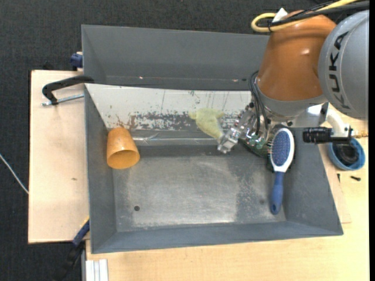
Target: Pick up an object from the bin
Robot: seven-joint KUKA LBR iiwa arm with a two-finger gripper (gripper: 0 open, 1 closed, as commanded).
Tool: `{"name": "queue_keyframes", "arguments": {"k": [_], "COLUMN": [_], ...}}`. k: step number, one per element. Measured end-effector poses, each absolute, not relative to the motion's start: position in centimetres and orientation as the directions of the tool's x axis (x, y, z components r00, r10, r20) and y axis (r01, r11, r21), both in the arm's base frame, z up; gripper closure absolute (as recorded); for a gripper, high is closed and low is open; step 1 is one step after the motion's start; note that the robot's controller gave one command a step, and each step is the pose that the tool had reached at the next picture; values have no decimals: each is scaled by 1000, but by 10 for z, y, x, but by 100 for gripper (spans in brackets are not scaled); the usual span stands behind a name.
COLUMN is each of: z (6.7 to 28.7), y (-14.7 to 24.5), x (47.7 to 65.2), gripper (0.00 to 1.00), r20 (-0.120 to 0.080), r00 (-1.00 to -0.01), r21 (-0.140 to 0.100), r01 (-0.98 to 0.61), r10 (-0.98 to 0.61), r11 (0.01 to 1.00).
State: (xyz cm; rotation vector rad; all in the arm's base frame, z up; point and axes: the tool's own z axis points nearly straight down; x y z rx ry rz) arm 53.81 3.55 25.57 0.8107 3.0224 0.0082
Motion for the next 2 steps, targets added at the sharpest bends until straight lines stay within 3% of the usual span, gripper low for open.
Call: {"name": "queue_keyframes", "arguments": {"k": [1, 2], "z": [160, 328], "y": [18, 15], "x": [539, 539], "gripper": [100, 100], "r20": [3, -16], "r00": [-989, -988], "r21": [1, -2], "r01": [-151, -155], "r10": [-151, -155], "r11": [989, 988]}}
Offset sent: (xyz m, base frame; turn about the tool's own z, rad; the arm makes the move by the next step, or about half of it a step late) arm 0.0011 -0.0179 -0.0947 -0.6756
